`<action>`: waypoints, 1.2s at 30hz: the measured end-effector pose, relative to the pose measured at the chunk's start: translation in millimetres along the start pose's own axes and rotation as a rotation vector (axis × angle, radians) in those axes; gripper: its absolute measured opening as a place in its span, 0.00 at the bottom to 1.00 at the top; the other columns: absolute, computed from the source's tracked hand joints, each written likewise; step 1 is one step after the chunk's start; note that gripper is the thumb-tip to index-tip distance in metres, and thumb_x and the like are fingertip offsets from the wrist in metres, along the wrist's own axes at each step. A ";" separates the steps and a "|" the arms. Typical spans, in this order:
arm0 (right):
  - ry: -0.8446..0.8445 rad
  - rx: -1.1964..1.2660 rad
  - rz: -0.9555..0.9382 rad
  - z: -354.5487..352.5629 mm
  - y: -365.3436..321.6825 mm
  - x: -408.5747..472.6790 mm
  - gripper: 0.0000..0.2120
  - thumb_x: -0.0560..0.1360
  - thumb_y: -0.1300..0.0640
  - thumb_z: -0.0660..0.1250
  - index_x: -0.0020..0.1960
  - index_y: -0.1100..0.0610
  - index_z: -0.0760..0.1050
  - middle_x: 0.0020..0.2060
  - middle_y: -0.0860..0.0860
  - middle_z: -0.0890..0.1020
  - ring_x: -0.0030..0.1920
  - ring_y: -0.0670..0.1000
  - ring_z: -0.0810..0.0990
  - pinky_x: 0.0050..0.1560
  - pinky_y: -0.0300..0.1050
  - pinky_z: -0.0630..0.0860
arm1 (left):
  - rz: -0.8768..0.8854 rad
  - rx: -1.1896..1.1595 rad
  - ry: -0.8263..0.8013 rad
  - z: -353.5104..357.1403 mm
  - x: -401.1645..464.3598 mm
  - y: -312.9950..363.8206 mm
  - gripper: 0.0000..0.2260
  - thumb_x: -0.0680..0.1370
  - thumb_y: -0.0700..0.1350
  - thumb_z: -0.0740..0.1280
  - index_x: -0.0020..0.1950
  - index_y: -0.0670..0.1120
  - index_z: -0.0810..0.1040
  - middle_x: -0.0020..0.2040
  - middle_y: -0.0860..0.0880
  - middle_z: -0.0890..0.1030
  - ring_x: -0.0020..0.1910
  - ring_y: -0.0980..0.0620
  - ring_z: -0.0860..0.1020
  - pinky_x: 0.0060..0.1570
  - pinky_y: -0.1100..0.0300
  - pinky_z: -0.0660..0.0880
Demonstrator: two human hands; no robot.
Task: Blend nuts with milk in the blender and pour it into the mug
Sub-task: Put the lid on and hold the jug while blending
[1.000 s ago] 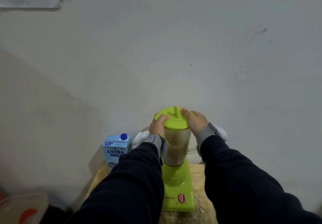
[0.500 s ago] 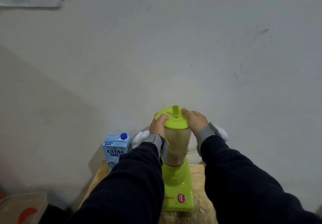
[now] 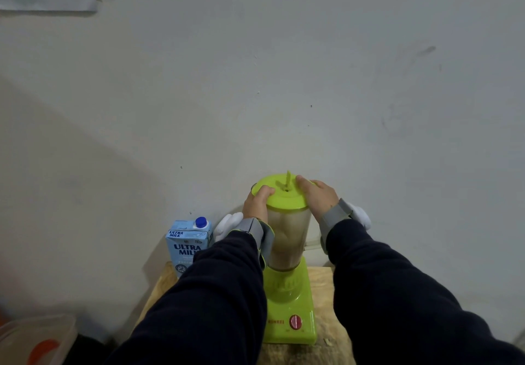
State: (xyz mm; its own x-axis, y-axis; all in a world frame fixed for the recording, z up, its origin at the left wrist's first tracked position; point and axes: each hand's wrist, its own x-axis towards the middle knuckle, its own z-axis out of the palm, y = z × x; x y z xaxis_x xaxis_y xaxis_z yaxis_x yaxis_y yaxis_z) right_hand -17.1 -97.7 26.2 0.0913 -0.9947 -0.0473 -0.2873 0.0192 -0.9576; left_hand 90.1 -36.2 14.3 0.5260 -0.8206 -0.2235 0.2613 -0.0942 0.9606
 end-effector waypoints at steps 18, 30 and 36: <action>0.002 0.043 0.013 1.4 0.5 2.4 0.24 0.74 0.44 0.65 0.62 0.58 0.77 0.58 0.55 0.81 0.55 0.55 0.79 0.57 0.45 0.73 | -0.015 0.015 0.003 1.0 -3.2 1.9 0.15 0.58 0.56 0.66 0.40 0.52 0.76 0.45 0.45 0.78 0.52 0.41 0.78 0.62 0.45 0.73; 0.004 -0.014 -0.021 0.9 2.2 4.3 0.21 0.77 0.43 0.61 0.61 0.57 0.77 0.56 0.54 0.80 0.50 0.54 0.75 0.52 0.43 0.69 | -0.006 -0.003 0.002 2.2 -3.0 1.1 0.15 0.57 0.57 0.67 0.39 0.51 0.76 0.45 0.45 0.78 0.50 0.42 0.78 0.62 0.44 0.73; 0.035 -0.040 -0.007 3.6 1.0 7.2 0.21 0.81 0.47 0.53 0.63 0.60 0.74 0.61 0.58 0.77 0.57 0.57 0.75 0.53 0.44 0.65 | 0.037 0.036 0.021 1.1 -6.4 8.1 0.04 0.75 0.47 0.65 0.44 0.47 0.75 0.41 0.47 0.73 0.45 0.46 0.71 0.45 0.56 0.68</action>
State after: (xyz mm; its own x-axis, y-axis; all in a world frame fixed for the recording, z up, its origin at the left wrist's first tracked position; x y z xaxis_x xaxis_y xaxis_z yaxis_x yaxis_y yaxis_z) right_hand -13.3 -104.5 23.9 0.0598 -0.9977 -0.0303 -0.3248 0.0093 -0.9457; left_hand 88.0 -32.3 23.7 0.5514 -0.8121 -0.1908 0.2122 -0.0847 0.9736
